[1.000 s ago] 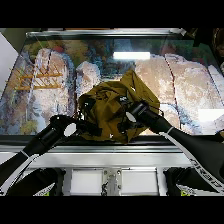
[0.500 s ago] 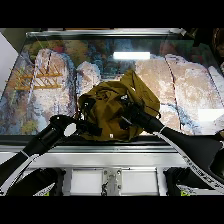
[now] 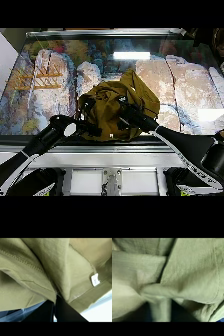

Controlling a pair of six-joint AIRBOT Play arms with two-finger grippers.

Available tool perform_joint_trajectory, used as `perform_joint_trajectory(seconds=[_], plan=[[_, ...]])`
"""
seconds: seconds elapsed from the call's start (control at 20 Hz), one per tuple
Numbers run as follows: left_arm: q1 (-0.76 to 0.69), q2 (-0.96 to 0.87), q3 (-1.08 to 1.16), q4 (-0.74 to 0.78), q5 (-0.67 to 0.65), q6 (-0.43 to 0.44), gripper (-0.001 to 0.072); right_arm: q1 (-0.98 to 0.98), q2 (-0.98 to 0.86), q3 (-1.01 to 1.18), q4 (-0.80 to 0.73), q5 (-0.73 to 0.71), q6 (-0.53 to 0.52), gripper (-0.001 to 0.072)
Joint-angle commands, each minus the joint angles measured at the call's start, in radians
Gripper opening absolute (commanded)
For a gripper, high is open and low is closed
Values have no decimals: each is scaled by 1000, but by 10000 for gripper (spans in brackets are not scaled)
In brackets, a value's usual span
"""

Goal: Fold the clothes and pants, and hang the long-sleeved shirts on hangers.

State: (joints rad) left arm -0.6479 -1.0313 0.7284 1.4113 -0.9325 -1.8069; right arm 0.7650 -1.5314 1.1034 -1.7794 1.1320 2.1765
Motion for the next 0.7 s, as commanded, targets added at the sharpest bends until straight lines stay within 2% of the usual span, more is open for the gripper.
perform_joint_trajectory(seconds=[0.0, 0.1, 0.15, 0.3, 0.5, 0.55, 0.65], plan=[[5, 17, 13, 12, -39, 0, 14, -18, 23, 3, -81, 37, -44, 14], [54, 67, 92, 12, -72, 1, 14, -84, 86, 55, -87, 119, -190, 14], [93, 100, 166, 9, -79, 1, 14, -130, 126, 126, -83, 207, -275, 15], [166, 160, 480, 0, -82, 6, 14, -254, 230, 471, -83, 451, -459, 14], [122, 100, 914, 3, -110, 71, 14, -319, 286, 951, -85, 536, -466, 13], [102, 71, 990, 5, -129, 72, 14, -319, 301, 1017, -87, 532, -436, 13], [80, 17, 1073, 13, -192, 73, 14, -319, 346, 1007, -88, 544, -406, 13]])
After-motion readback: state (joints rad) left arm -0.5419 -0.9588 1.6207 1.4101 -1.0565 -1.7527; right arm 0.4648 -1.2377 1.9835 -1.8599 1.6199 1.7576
